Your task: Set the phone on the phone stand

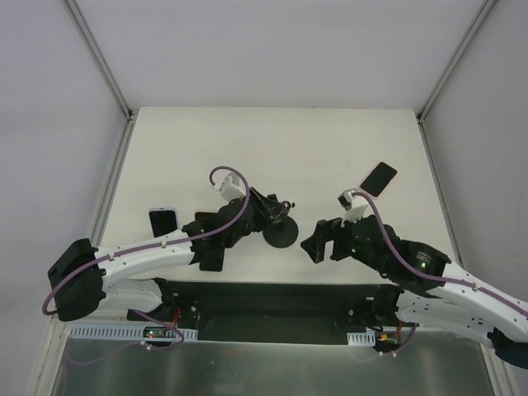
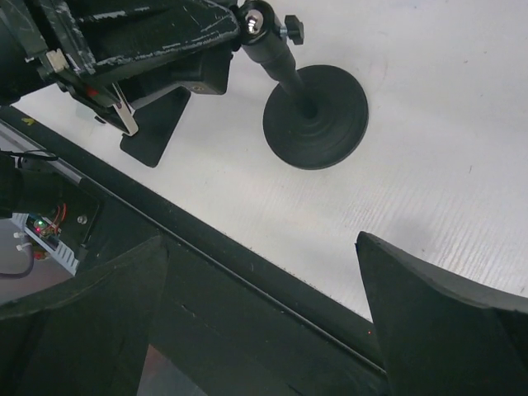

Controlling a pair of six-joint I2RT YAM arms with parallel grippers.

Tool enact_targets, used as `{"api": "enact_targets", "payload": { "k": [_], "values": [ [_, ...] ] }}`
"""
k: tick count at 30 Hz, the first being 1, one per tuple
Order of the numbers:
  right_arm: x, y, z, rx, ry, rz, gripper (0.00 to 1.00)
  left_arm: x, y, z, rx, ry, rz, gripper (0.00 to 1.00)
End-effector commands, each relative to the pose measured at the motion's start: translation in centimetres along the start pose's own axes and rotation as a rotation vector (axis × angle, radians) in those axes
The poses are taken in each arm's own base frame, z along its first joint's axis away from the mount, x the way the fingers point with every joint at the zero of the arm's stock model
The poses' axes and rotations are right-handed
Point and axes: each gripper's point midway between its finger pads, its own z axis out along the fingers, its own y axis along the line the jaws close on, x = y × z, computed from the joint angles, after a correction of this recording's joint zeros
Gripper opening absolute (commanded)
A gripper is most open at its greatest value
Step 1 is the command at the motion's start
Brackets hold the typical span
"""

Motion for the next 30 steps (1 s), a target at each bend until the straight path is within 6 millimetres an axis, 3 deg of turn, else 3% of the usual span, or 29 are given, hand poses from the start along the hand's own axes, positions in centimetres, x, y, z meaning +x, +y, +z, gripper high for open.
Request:
{"api": "enact_targets", "payload": {
  "k": [1,3,4,5,8,10,11,13,14,16,17,19,22,23,27,29,30],
  "values": [
    [0.6,0.0,0.6,0.036,0.048,0.053,0.98,0.4,-3.5,-1.4,0.112,0.064,-0.099,0.61],
    [0.6,0.1,0.9,0.078,0.087,0.059,0.97,0.7,-4.0,-2.5,0.136,0.104,-0.048,0.71],
    [0.9,0.1,0.9,0.094,0.105,0.054,0.97,1.0,-4.0,-3.0,0.150,0.128,-0.014,0.82],
    [0.9,0.0,1.4,0.115,0.109,0.053,0.97,1.0,-4.0,-3.4,0.163,0.138,0.003,0.99],
    [0.9,1.1,2.5,0.098,0.097,0.069,0.92,-0.2,-5.2,-6.7,0.252,0.140,0.051,0.99],
    [0.8,2.1,3.4,0.091,0.092,0.085,0.89,-0.5,-4.3,-8.1,0.257,0.142,0.098,0.99],
    [0.4,2.0,3.8,0.121,0.069,0.090,0.88,-1.3,-5.2,-9.9,0.319,0.130,0.096,0.99],
    [0.0,2.6,4.7,0.156,0.043,0.114,0.87,-1.6,-4.6,-11.5,0.358,0.126,0.137,0.99],
    [-0.8,2.2,5.0,0.202,-0.001,0.120,0.86,-2.4,-5.1,-13.2,0.404,0.108,0.129,0.99],
    [-1.6,3.0,6.0,0.215,-0.028,0.125,0.85,-2.5,-3.7,-14.1,0.382,0.114,0.129,0.99],
    [-1.9,3.2,6.4,0.224,-0.042,0.132,0.85,-3.2,-4.1,-15.3,0.424,0.097,0.113,0.99],
    [-2.6,4.1,7.4,0.229,-0.056,0.140,0.85,-2.8,-3.2,-16.0,0.420,0.117,0.143,0.99],
    [-3.8,4.9,8.5,0.252,-0.082,0.138,0.85,-3.6,-3.5,-17.0,0.437,0.093,0.235,0.99],
    [-4.2,4.7,8.8,0.269,-0.096,0.133,0.85,-3.5,-2.9,-16.9,0.403,0.102,0.265,0.99],
    [-4.6,5.0,10.4,0.300,-0.091,0.131,0.83,-3.9,-3.2,-16.9,0.403,0.086,0.316,0.99],
    [-4.5,5.0,11.1,0.315,-0.085,0.124,0.79,-3.7,-3.3,-16.6,0.392,0.096,0.335,0.99],
    [-4.5,5.1,11.3,0.316,-0.082,0.111,0.66,-3.5,-3.3,-16.4,0.392,0.104,0.348,0.99]
  ]
}}
